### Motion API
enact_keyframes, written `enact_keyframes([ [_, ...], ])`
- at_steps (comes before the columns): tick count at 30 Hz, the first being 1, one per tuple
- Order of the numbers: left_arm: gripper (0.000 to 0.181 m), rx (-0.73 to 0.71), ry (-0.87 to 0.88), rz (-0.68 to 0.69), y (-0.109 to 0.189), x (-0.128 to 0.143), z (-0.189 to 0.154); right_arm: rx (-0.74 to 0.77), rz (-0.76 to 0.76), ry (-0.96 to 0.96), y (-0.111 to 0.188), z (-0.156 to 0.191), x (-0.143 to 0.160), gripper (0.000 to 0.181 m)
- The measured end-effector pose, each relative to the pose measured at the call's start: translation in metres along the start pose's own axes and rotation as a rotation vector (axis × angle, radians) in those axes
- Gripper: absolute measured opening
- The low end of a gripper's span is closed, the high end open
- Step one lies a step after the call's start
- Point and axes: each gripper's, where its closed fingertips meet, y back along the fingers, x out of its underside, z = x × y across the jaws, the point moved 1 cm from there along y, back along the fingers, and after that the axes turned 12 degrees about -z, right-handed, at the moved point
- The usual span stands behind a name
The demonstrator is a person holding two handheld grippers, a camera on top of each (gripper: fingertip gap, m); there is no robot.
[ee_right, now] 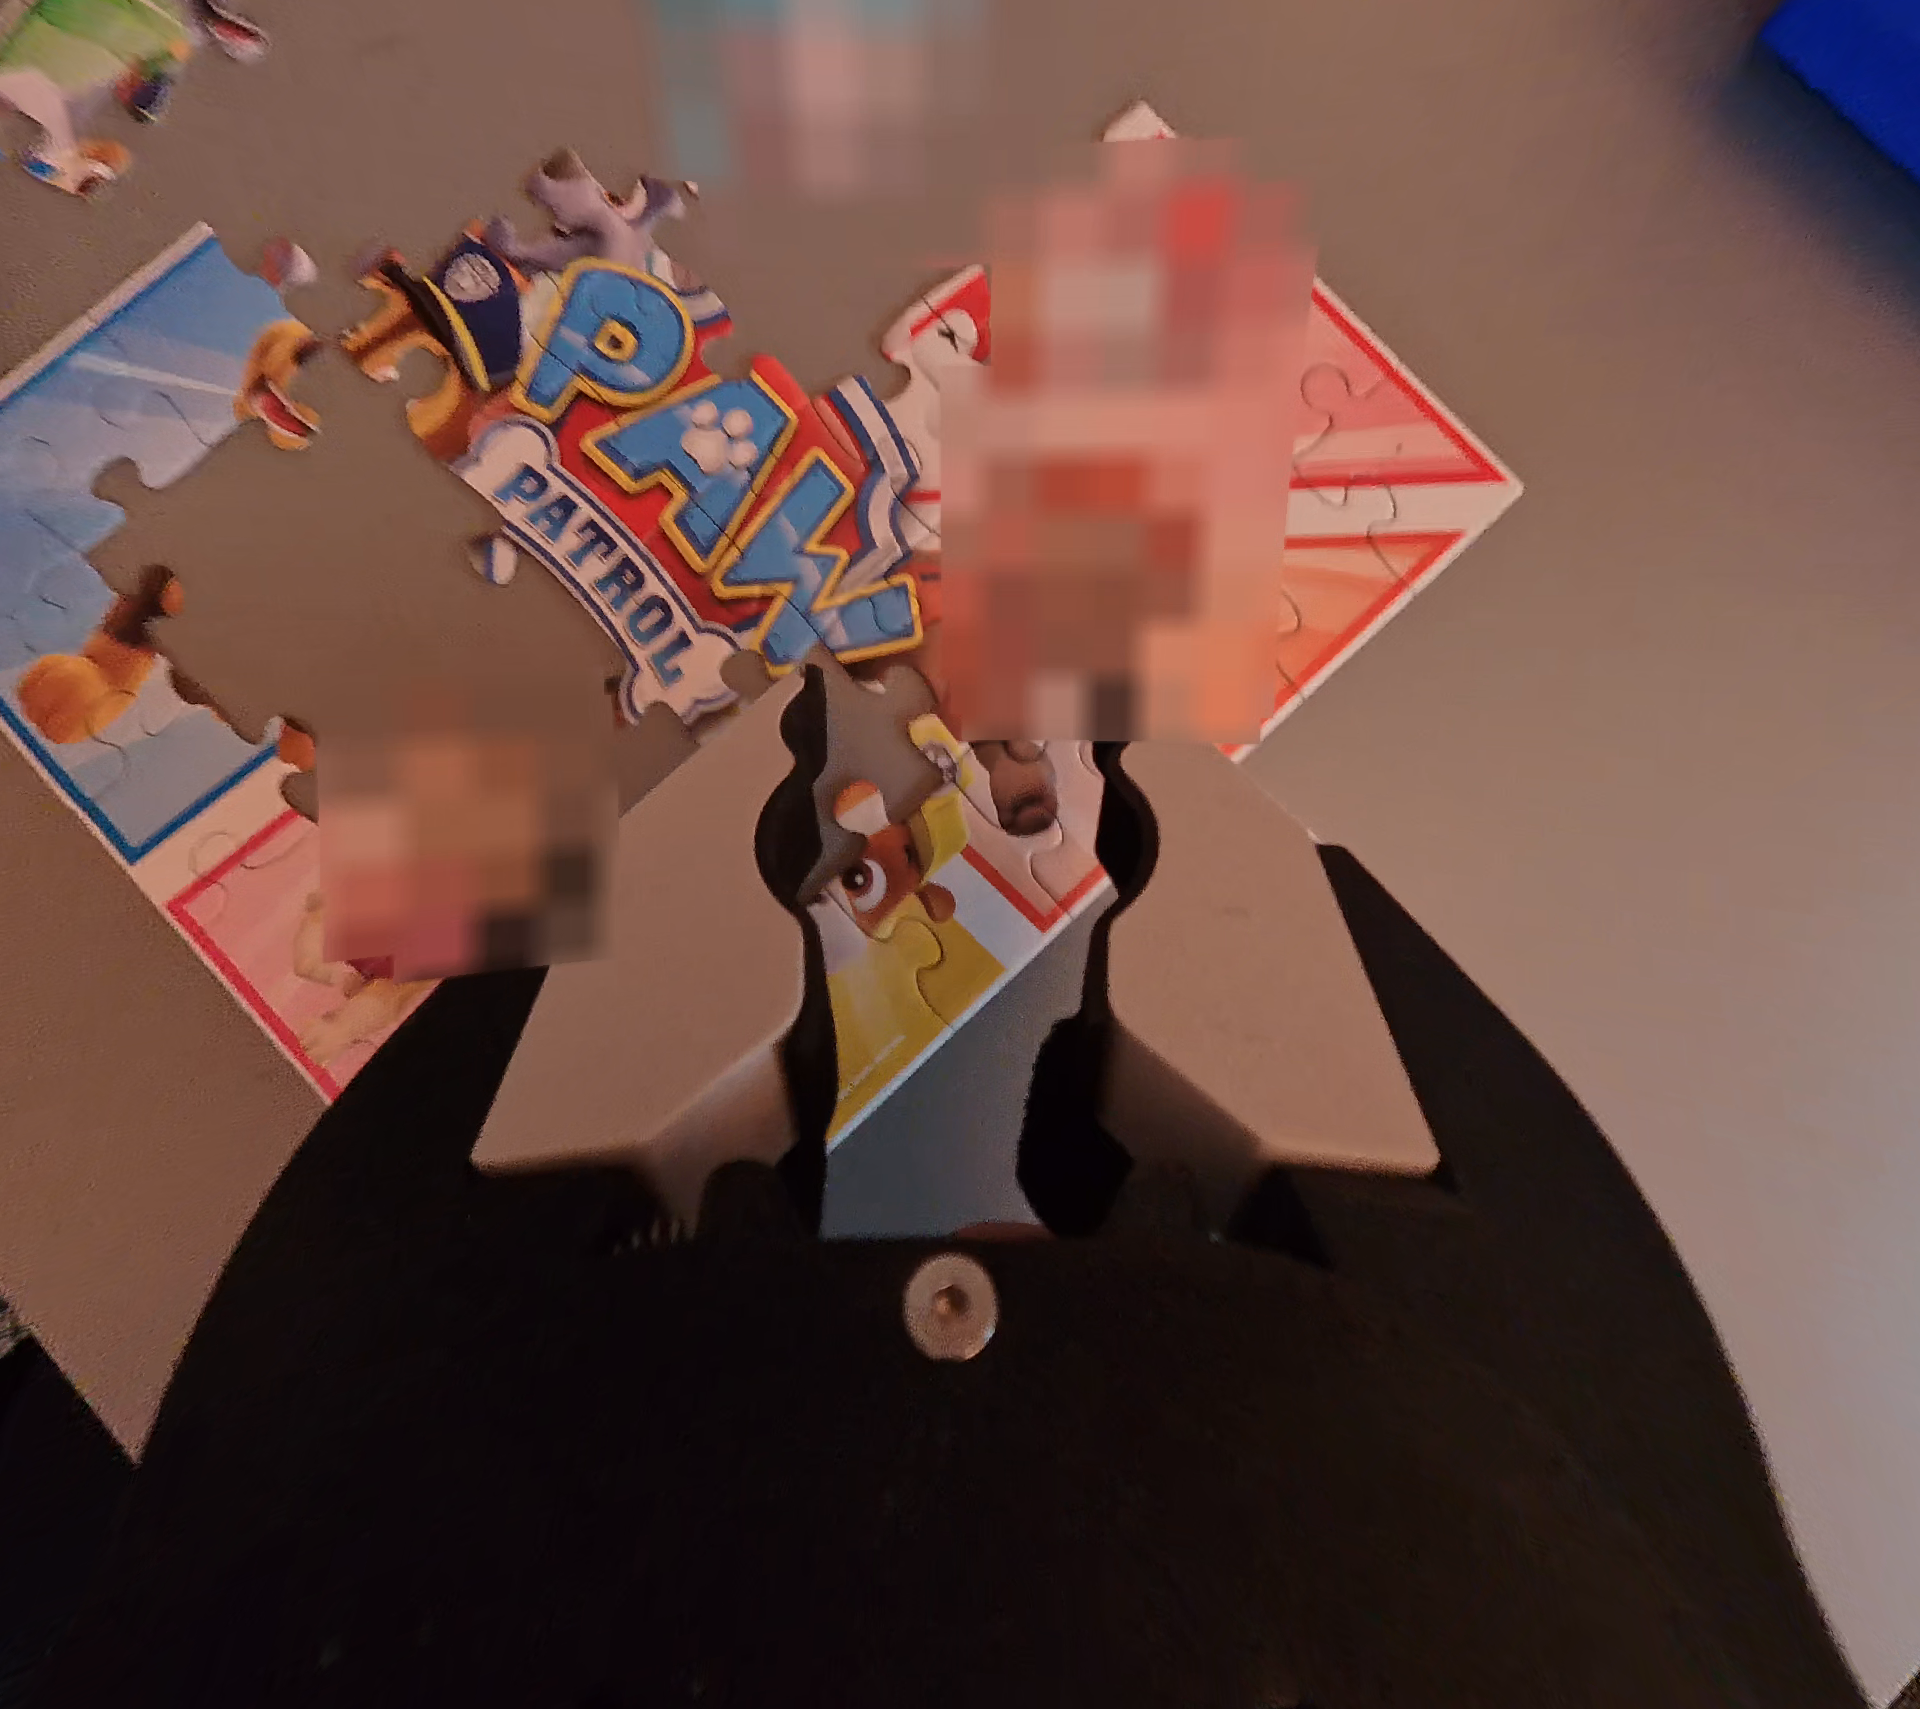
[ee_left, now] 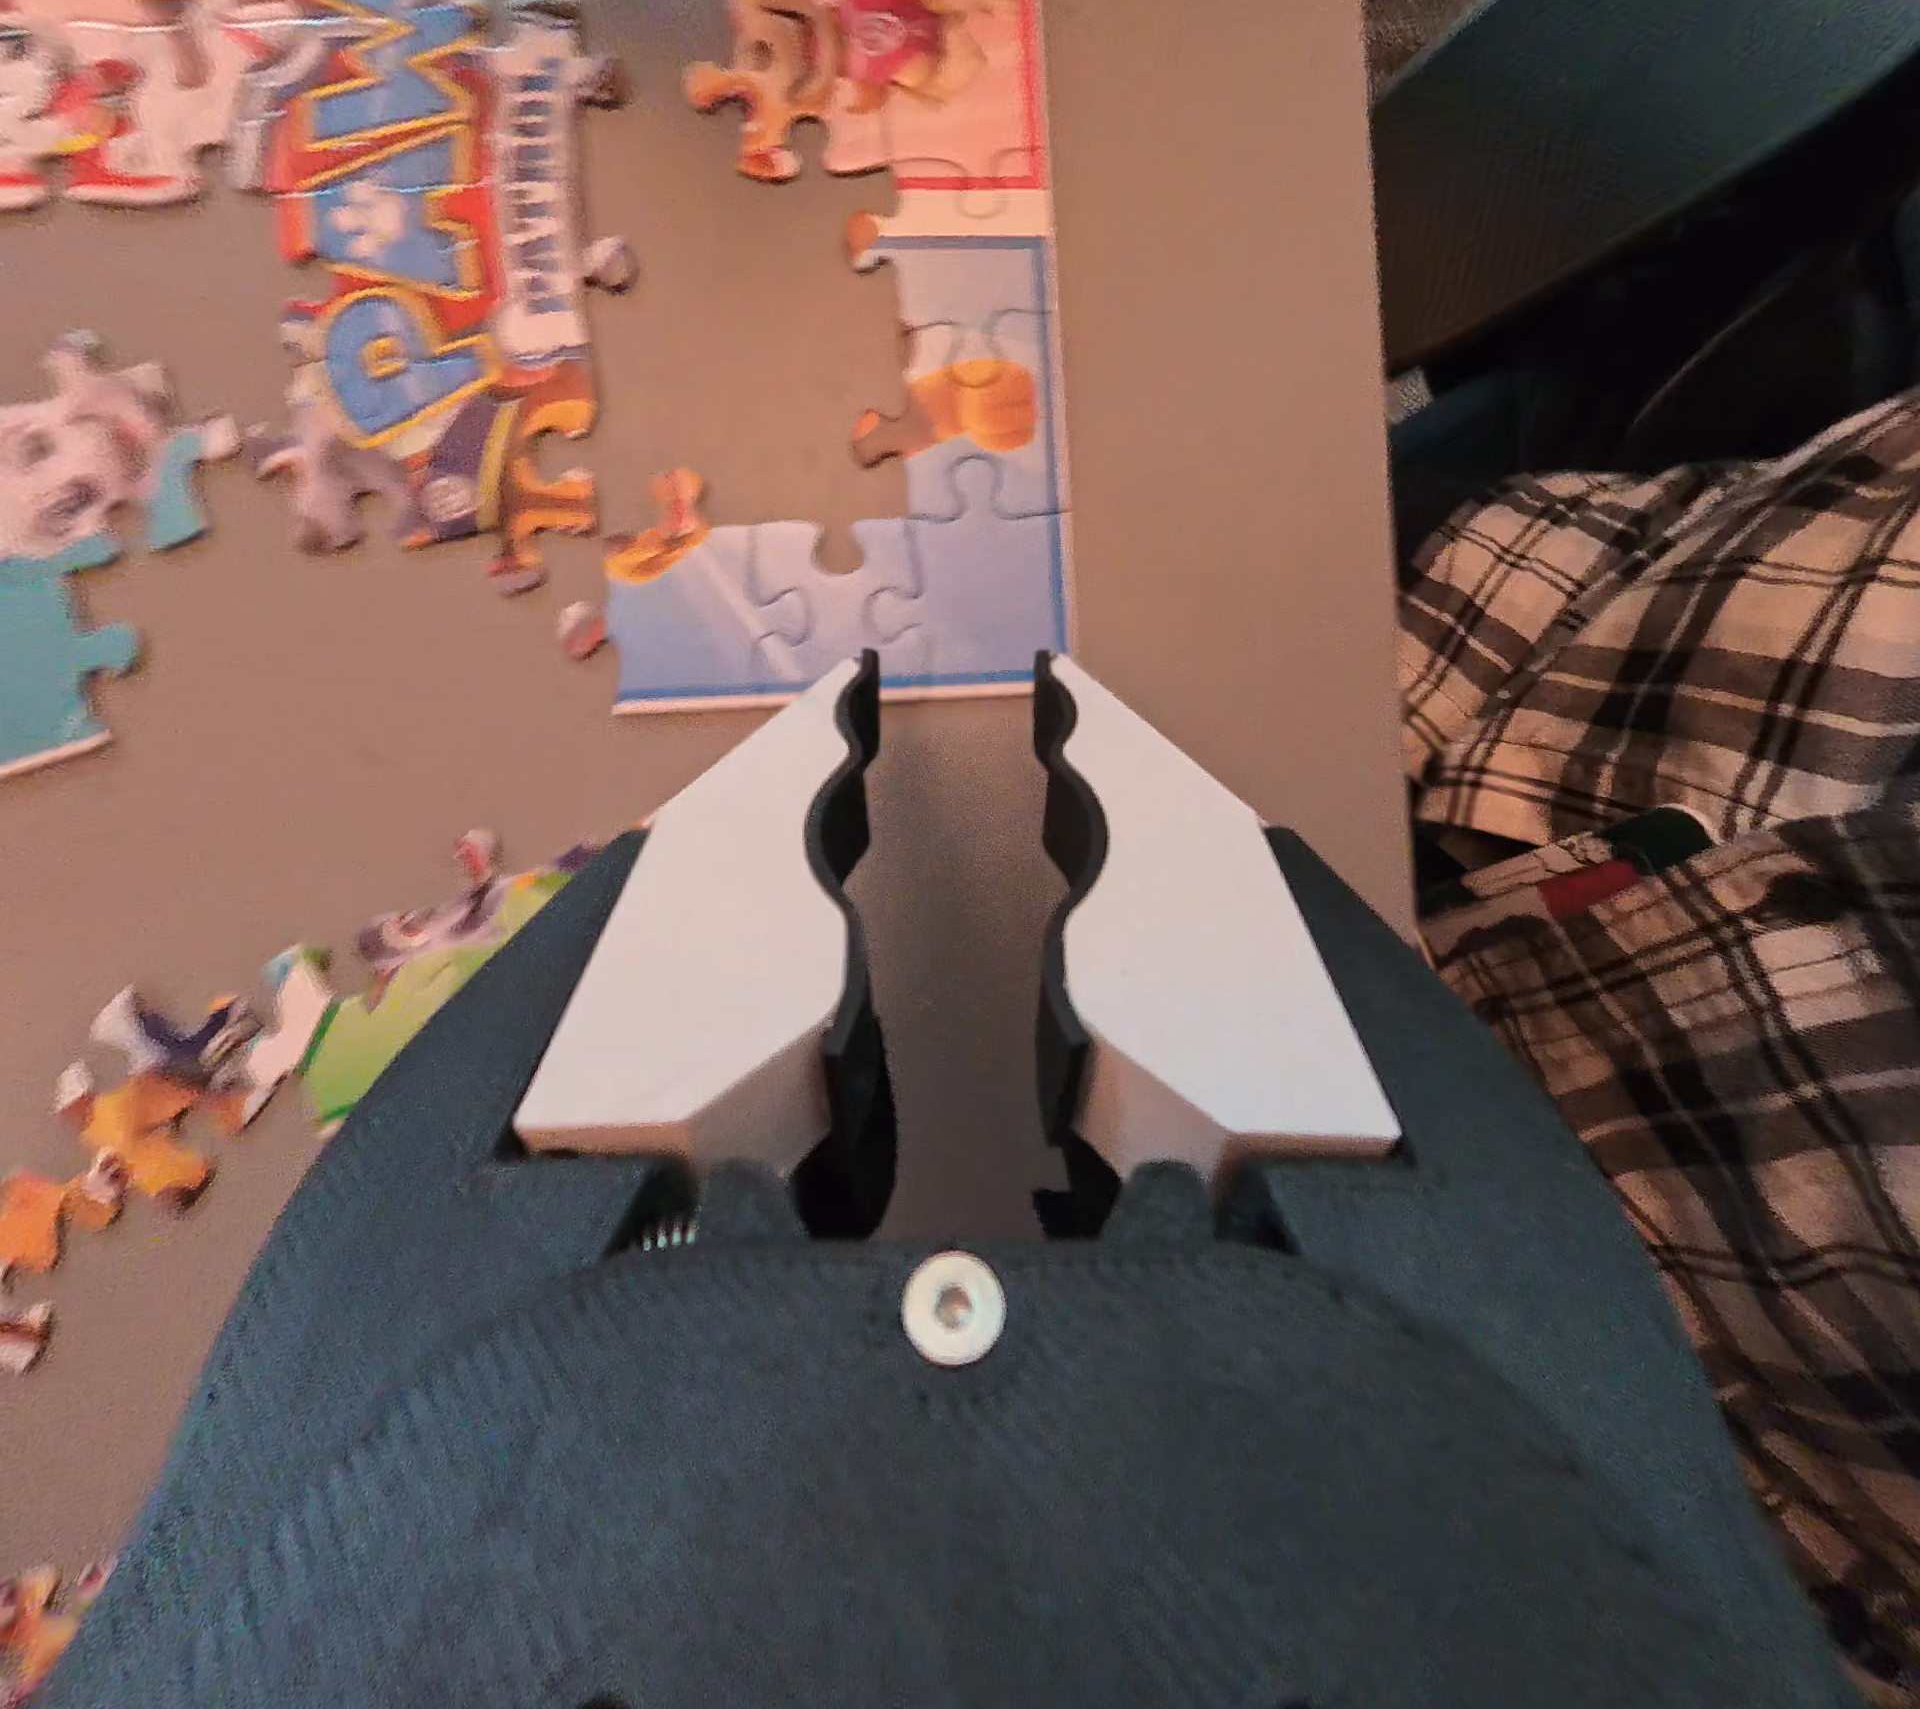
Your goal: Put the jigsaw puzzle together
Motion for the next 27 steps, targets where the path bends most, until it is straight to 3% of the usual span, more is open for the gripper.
enact_keyframes([
  [3, 0.036, -0.113, 0.037, -0.006, 0.018, 0.008, 0.039, -0.012, -0.012, 0.043, -0.004, 0.002, -0.016, 0.053],
  [7, 0.041, -0.190, 0.114, 0.041, 0.025, 0.041, 0.078, -0.057, -0.025, 0.123, -0.022, 0.014, -0.044, 0.055],
  [11, 0.032, -0.168, 0.173, -0.045, 0.028, 0.049, 0.084, -0.108, 0.002, 0.199, -0.052, 0.024, -0.061, 0.055],
  [17, 0.027, -0.191, 0.187, -0.027, 0.043, 0.063, 0.089, -0.146, 0.027, 0.233, -0.089, 0.030, -0.077, 0.054],
  [22, 0.034, -0.199, 0.213, 0.002, 0.062, 0.079, 0.087, -0.184, 0.001, 0.261, -0.107, 0.045, -0.098, 0.054],
  [27, 0.037, -0.279, 0.242, -0.038, 0.089, 0.089, 0.108, -0.209, -0.002, 0.326, -0.138, 0.065, -0.126, 0.055],
])
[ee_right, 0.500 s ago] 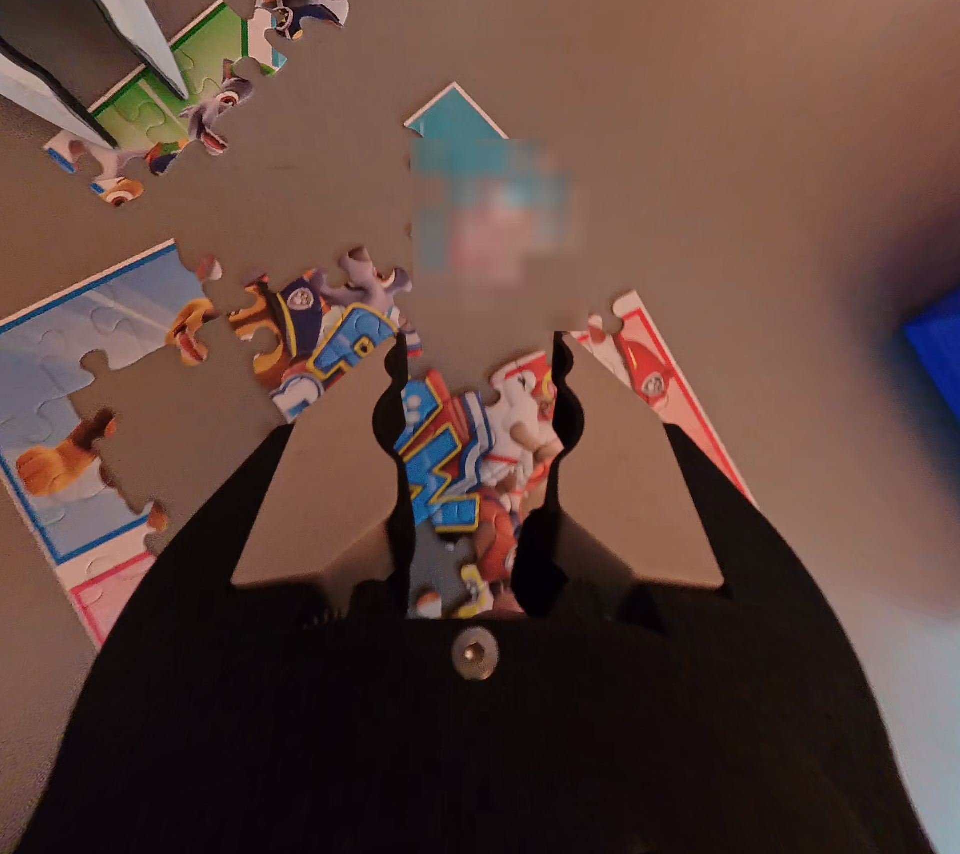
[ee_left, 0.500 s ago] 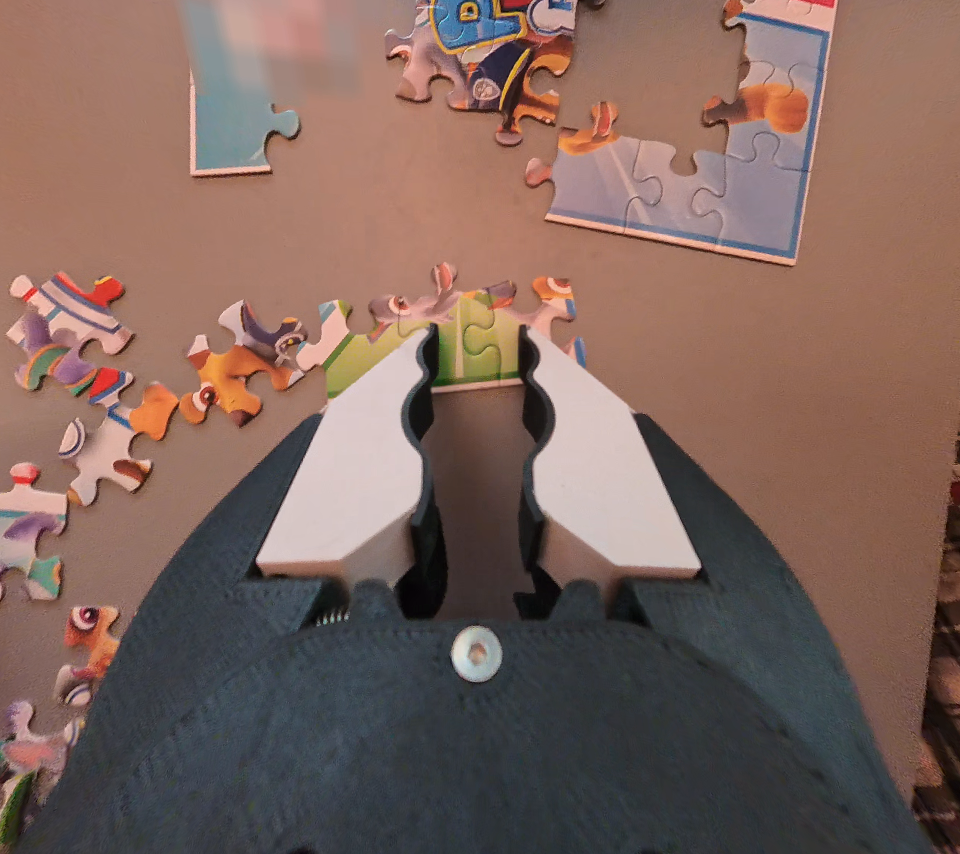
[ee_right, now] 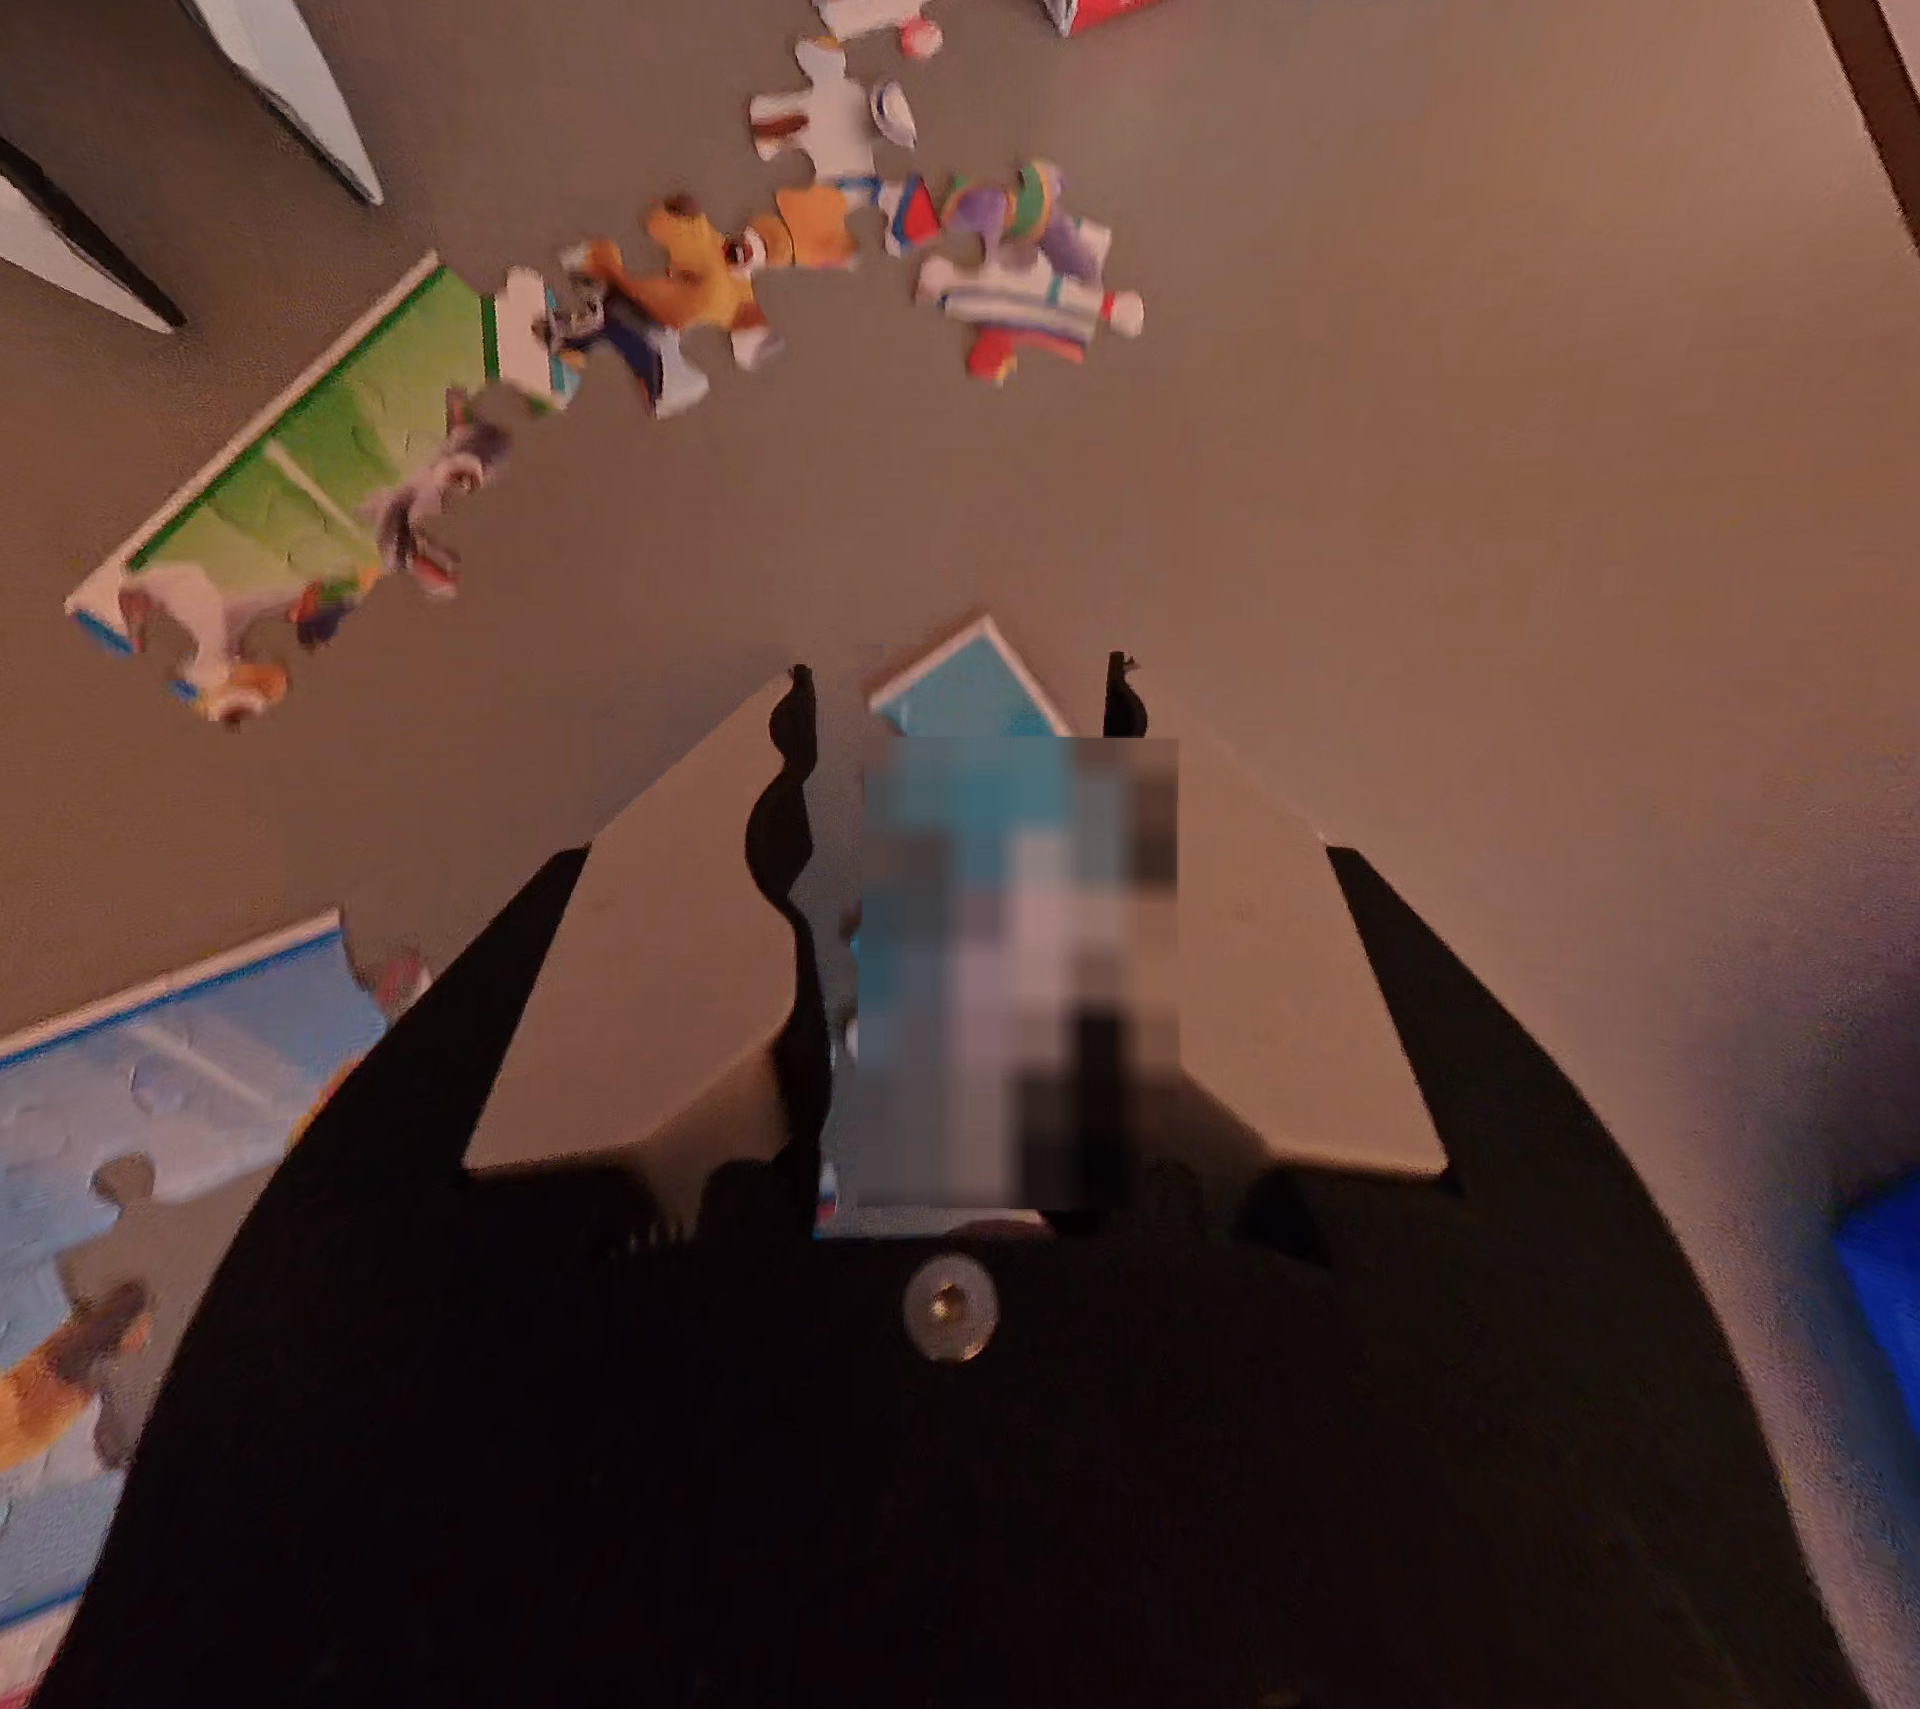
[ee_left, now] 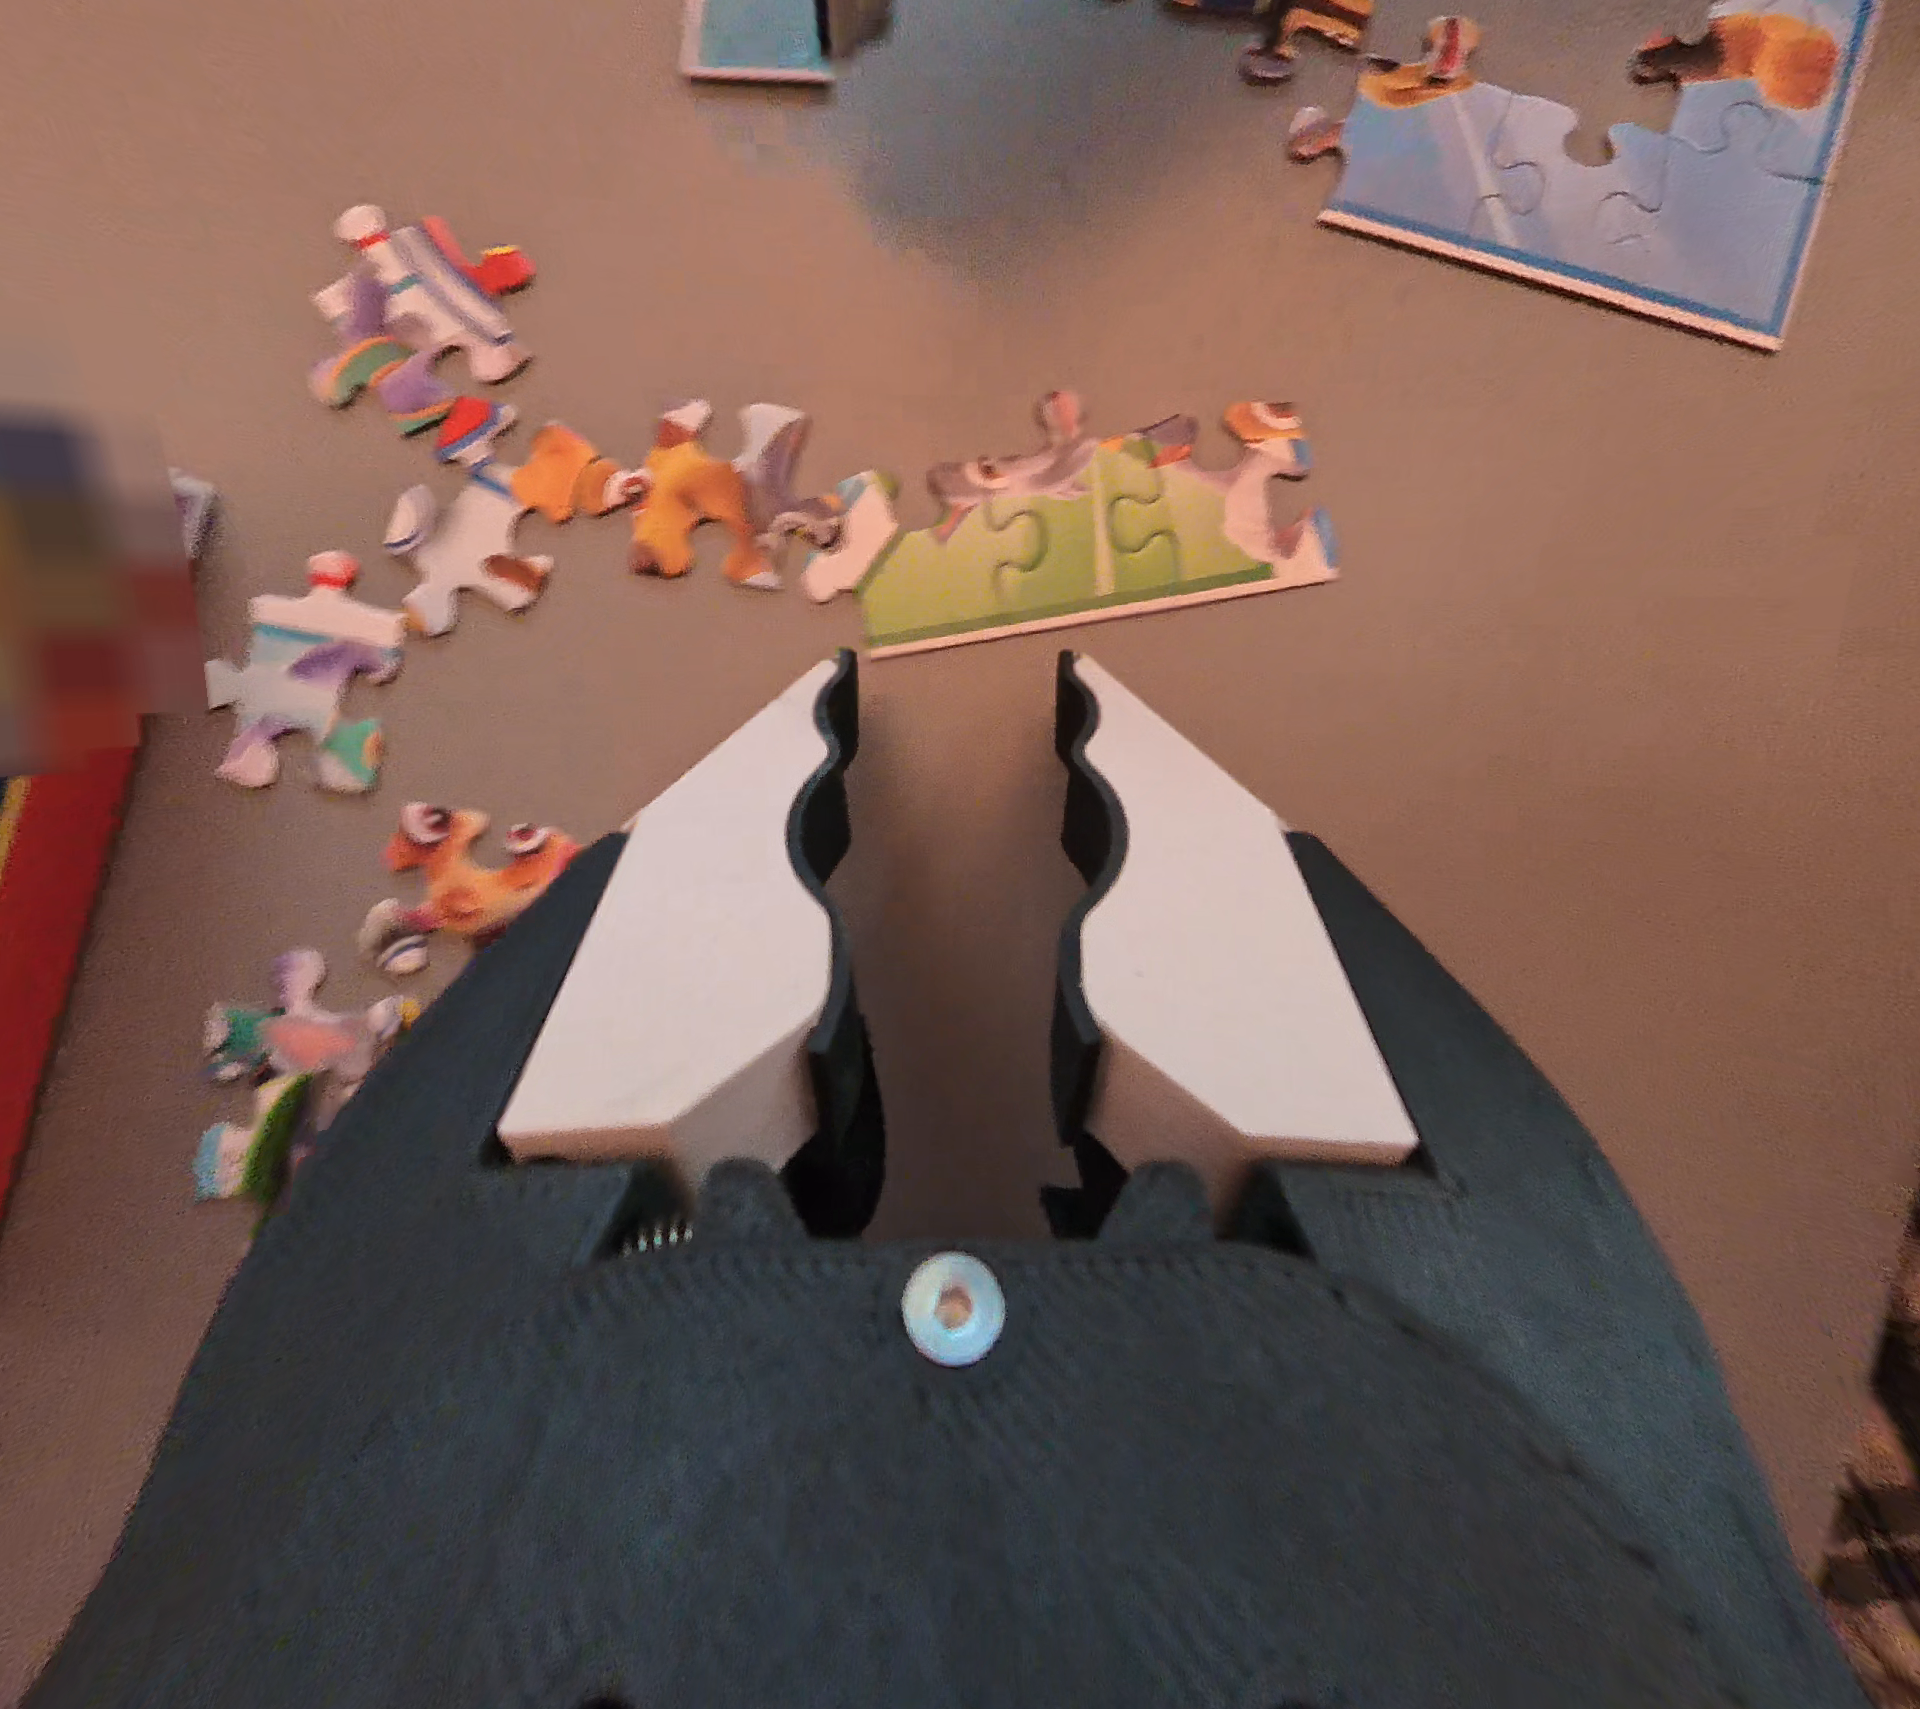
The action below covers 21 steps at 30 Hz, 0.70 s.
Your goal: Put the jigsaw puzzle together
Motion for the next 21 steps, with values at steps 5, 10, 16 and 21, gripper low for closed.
enact_keyframes([
  [5, 0.036, -0.076, 0.007, -0.080, 0.005, -0.007, 0.023, -0.042, -0.007, -0.014, -0.046, -0.006, -0.029, 0.050],
  [10, 0.034, -0.076, 0.024, -0.123, 0.003, -0.008, 0.027, -0.091, 0.000, -0.053, -0.077, -0.018, -0.037, 0.045],
  [16, 0.033, -0.112, 0.017, -0.130, 0.008, -0.009, 0.035, -0.166, 0.021, -0.016, -0.080, -0.020, -0.039, 0.031],
  [21, 0.034, -0.140, 0.057, -0.132, 0.015, -0.006, 0.043, -0.203, 0.050, 0.025, -0.076, -0.009, -0.037, 0.011],
])
